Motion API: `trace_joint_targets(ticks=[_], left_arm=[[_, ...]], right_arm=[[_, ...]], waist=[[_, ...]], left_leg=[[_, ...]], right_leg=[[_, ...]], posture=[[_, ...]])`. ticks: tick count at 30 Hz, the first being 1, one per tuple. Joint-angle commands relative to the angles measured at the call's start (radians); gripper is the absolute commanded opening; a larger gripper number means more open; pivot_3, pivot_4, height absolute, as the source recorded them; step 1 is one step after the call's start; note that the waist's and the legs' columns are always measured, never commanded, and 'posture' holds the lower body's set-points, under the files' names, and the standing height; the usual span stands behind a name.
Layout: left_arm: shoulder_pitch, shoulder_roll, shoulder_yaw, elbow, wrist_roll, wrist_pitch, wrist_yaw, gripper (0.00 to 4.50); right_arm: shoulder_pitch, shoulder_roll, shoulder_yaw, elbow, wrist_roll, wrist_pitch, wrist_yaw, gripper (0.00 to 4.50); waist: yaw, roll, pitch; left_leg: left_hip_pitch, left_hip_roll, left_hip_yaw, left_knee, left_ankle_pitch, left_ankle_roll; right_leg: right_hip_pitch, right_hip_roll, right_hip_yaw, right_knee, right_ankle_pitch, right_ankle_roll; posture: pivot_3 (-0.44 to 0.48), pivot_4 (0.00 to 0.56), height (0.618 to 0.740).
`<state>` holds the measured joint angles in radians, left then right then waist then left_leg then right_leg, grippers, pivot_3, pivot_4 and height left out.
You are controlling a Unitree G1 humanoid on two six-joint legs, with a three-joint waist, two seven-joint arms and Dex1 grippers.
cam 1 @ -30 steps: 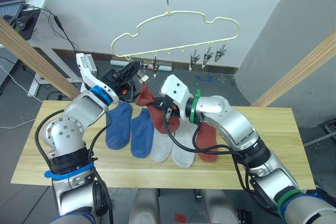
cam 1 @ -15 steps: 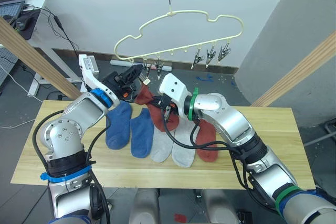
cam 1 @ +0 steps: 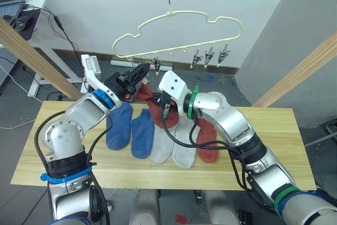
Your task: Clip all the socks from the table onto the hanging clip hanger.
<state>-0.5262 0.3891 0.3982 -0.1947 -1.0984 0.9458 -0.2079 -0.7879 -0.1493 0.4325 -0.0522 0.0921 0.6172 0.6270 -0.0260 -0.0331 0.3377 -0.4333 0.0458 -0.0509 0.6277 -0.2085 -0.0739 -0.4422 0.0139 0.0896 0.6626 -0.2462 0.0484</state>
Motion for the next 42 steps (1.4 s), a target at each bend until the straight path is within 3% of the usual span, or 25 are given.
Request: trace_joint_targets(ticks=[1, 2, 9, 13, 14, 24, 27, 31, 42], left_arm=[[0.006, 0.025, 0.012, -0.036, 0.003, -0.032, -0.014, 3.12], [0.012, 0.032, 0.003, -0.037, 0.02, -0.04, -0.023, 3.16], [0.063, 0.05, -0.026, -0.064, 0.062, -0.062, -0.05, 3.16], [0.093, 0.071, -0.055, -0.074, 0.119, -0.089, -0.077, 3.16], [0.102, 0.075, -0.071, -0.08, 0.142, -0.102, -0.086, 3.16], [0.176, 0.076, -0.246, -0.131, 0.484, -0.391, -0.149, 3.16], [0.169, 0.063, -0.282, -0.12, 0.579, -0.505, -0.165, 2.57], [0.143, 0.029, -0.294, -0.11, 0.631, -0.542, -0.14, 1.34], [0.123, -0.031, -0.29, -0.086, 0.715, -0.59, -0.106, 1.34]], right_arm=[[-0.01, 0.001, -0.001, 0.003, -0.028, -0.062, -0.002, 0.0], [-0.012, -0.003, 0.005, 0.007, -0.034, -0.073, 0.007, 0.56], [0.012, 0.011, -0.001, -0.029, -0.022, -0.054, 0.021, 2.84], [0.115, 0.093, -0.104, -0.134, 0.143, 0.081, 0.01, 4.3], [0.147, 0.111, -0.133, -0.17, 0.186, 0.129, 0.002, 4.49], [0.346, -0.057, -0.203, -0.35, 0.217, 0.185, -0.033, 4.49], [0.374, -0.091, -0.245, -0.382, 0.238, 0.184, -0.037, 4.5], [0.393, -0.111, -0.285, -0.414, 0.27, 0.185, -0.033, 4.5], [0.342, -0.071, -0.366, -0.453, 0.411, 0.132, -0.027, 4.5]], waist=[[0.0, 0.0, 0.0], [0.0, 0.0, 0.0], [0.0, 0.0, 0.0], [0.001, 0.0, 0.0], [0.002, 0.0, 0.0], [0.009, 0.0, 0.0], [0.008, 0.0, 0.0], [0.008, 0.0, 0.0], [0.0, 0.0, 0.0]], left_leg=[[0.0, 0.0, 0.0, 0.0, 0.0, 0.0], [0.0, 0.0, 0.0, 0.0, 0.0, 0.0], [0.0, 0.0, 0.0, 0.0, 0.0, 0.0], [0.0, 0.0, -0.001, -0.001, 0.0, 0.0], [0.0, 0.0, -0.001, -0.001, 0.0, 0.0], [0.0, -0.001, 0.0, -0.001, 0.0, -0.001], [0.0, 0.0, 0.001, -0.001, 0.0, -0.001], [0.0, 0.0, 0.002, -0.001, 0.0, 0.0], [-0.001, 0.0, 0.001, 0.0, 0.0, 0.0]], right_leg=[[0.0, 0.0, 0.0, 0.0, 0.0, 0.0], [0.0, 0.0, 0.0, 0.0, 0.0, 0.0], [0.0, 0.0, 0.0, 0.0, 0.0, 0.0], [0.0, 0.0, -0.001, 0.0, 0.0, 0.0], [0.0, 0.0, -0.001, 0.0, 0.0, -0.001], [0.0, -0.001, 0.0, -0.001, 0.0, 0.0], [0.0, -0.001, 0.001, -0.001, 0.0, 0.0], [-0.001, 0.0, 0.001, -0.002, 0.0, 0.001], [0.0, 0.0, 0.001, -0.001, 0.0, 0.001]], posture=[[0.085, 0.331, 0.74], [0.089, 0.334, 0.74], [0.089, 0.334, 0.74], [0.089, 0.334, 0.74], [0.089, 0.334, 0.74], [0.081, 0.34, 0.74], [0.067, 0.342, 0.74], [0.063, 0.34, 0.74], [0.046, 0.332, 0.74]])
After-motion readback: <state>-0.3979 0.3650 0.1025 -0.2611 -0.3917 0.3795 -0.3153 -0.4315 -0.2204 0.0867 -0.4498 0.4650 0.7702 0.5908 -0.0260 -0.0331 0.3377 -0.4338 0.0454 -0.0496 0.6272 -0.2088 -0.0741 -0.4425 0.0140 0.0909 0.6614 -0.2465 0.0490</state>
